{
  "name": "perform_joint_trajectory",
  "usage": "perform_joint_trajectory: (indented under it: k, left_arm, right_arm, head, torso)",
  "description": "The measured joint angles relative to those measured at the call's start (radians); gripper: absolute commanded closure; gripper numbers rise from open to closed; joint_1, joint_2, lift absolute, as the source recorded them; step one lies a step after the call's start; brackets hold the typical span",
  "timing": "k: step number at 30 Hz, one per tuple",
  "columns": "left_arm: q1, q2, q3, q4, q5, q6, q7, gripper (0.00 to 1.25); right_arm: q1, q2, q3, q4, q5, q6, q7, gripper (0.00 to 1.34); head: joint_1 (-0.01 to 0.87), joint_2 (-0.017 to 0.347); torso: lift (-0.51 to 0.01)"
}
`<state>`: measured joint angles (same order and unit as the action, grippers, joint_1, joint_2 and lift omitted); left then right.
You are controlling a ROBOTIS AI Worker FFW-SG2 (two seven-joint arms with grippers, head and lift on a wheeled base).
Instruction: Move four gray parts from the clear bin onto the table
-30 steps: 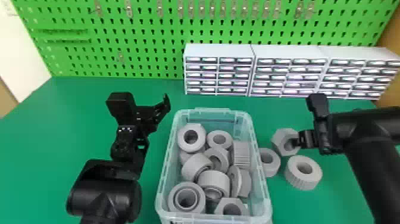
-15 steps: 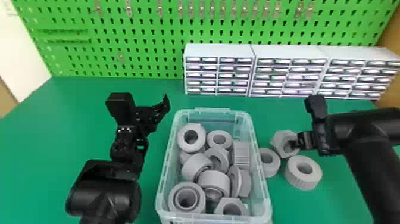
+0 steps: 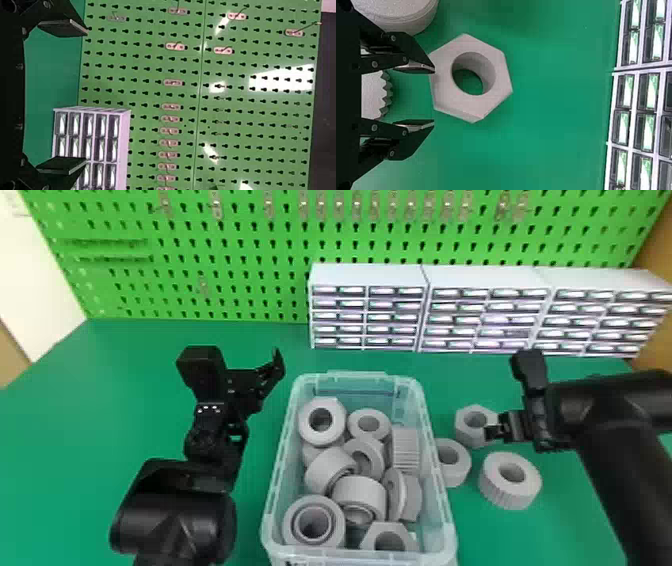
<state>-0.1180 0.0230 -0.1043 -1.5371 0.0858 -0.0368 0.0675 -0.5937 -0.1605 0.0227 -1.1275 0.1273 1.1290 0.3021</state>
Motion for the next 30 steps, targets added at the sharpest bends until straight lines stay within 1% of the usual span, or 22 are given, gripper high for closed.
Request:
perform_joint_trajectory:
  k: [7, 11, 15, 17, 21, 24, 30]
  left_arm:
    - [0.001, 0.000, 0.001, 0.000, 0.000, 0.000, 0.000, 0.14]
    - [0.003, 0.000, 0.002, 0.000, 0.000, 0.000, 0.000, 0.14]
    - [0.006, 0.000, 0.003, 0.000, 0.000, -0.001, 0.000, 0.14]
    - [0.006, 0.000, 0.004, 0.000, 0.000, -0.002, 0.000, 0.14]
    - [0.006, 0.000, 0.004, 0.000, 0.001, -0.003, 0.000, 0.14]
    - [0.007, 0.000, 0.005, 0.000, 0.001, -0.004, 0.000, 0.14]
    - [0.007, 0.000, 0.004, 0.000, 0.002, -0.005, 0.000, 0.14]
  right_arm:
    - [0.000, -0.001, 0.001, 0.000, -0.002, 0.000, 0.000, 0.74]
    - [0.000, -0.001, 0.007, 0.000, -0.008, 0.001, 0.000, 0.71]
    - [-0.002, -0.001, 0.023, -0.015, -0.014, 0.013, 0.000, 0.70]
    - [-0.003, -0.001, 0.034, -0.031, -0.016, 0.022, 0.000, 0.69]
    - [-0.003, -0.001, 0.050, -0.069, -0.019, 0.038, 0.000, 0.60]
    - [-0.003, -0.002, 0.054, -0.109, -0.023, 0.044, 0.000, 0.56]
    - [0.000, -0.001, 0.058, -0.199, -0.037, 0.045, 0.000, 0.53]
  head:
    - [0.693, 0.072]
    - [0.693, 0.072]
    - [0.693, 0.072]
    - [0.693, 0.072]
    - [0.693, 0.072]
    - [0.693, 0.072]
    - [0.693, 0.072]
  torso:
    - [-0.052]
    - [-0.052]
    - [-0.052]
    - [-0.052]
    - [-0.052]
    - [-0.052]
    - [-0.052]
